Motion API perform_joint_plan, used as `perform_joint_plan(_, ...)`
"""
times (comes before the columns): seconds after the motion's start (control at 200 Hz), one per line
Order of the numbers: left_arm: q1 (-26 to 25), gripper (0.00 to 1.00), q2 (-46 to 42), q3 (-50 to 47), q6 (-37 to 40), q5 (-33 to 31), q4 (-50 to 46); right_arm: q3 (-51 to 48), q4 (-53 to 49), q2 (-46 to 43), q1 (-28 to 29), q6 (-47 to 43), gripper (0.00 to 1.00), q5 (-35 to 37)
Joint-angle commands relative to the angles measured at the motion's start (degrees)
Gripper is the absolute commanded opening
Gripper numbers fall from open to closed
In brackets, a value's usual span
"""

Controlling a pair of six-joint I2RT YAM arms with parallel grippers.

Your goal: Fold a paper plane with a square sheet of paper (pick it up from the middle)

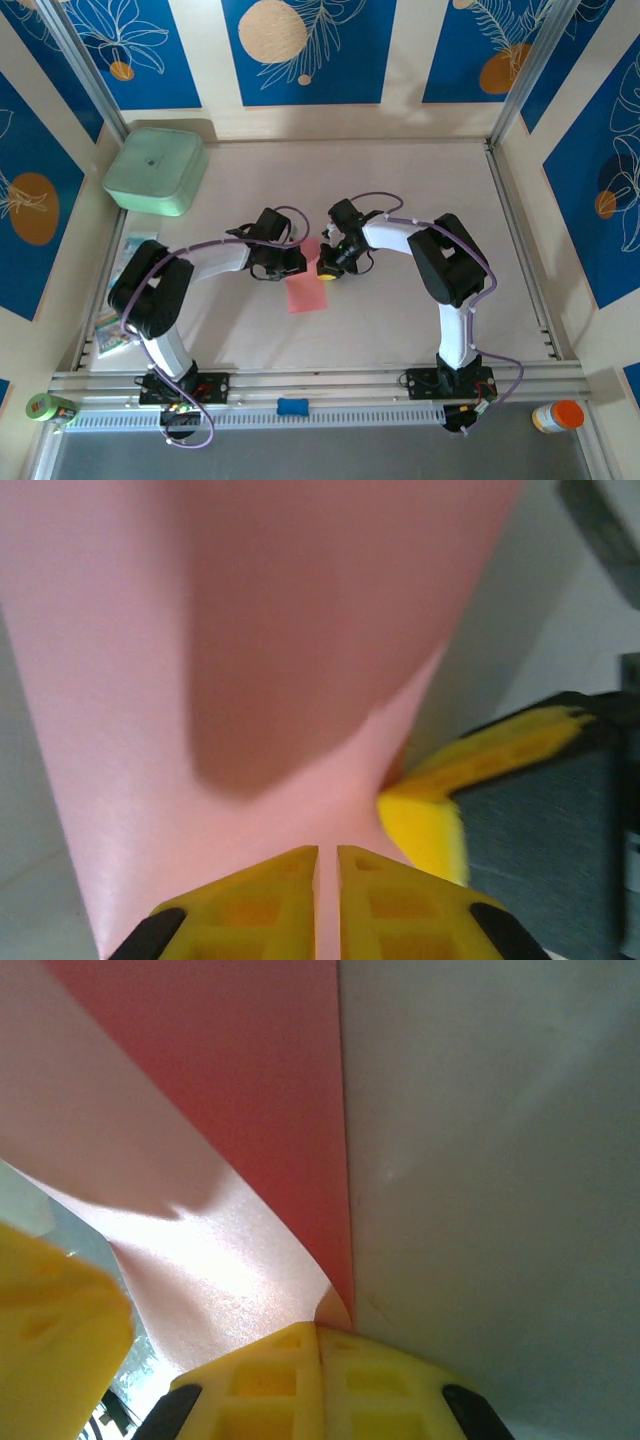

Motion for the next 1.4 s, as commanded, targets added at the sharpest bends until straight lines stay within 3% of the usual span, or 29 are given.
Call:
perform_joint_plan(0.0,1.7,0.13,1.1,-0.3,-0.2,3.1,3.9,-4.8,-6.8,9.1,-0.2,-1.0,0.00,17.3)
perform_joint_plan(0.165,2.7,0.15,1.9,-3.5,0.6,6.8,8.9,-4.7,-7.2,9.0,-0.3,-1.0,0.00,17.3)
perform_joint_plan(0.545,5.9,0.17,2.3,-10.2,2.4,8.2,15.1,-4.9,-7.9,9.3,-0.3,-0.9,0.00,17.7)
perform_joint_plan(0.965,13.1,0.20,-1.9,-9.4,8.7,9.0,9.1,-5.2,-8.7,9.1,-0.6,-0.7,0.00,19.5)
perform_joint_plan(1.256,11.8,0.19,-2.9,-11.7,-1.3,17.6,22.7,-4.8,-8.9,8.9,-0.6,-0.6,0.00,19.4)
perform_joint_plan(1.396,10.1,0.19,0.0,-10.1,-2.9,17.8,24.4,-4.8,-8.9,9.1,-0.6,-0.6,0.00,19.4)
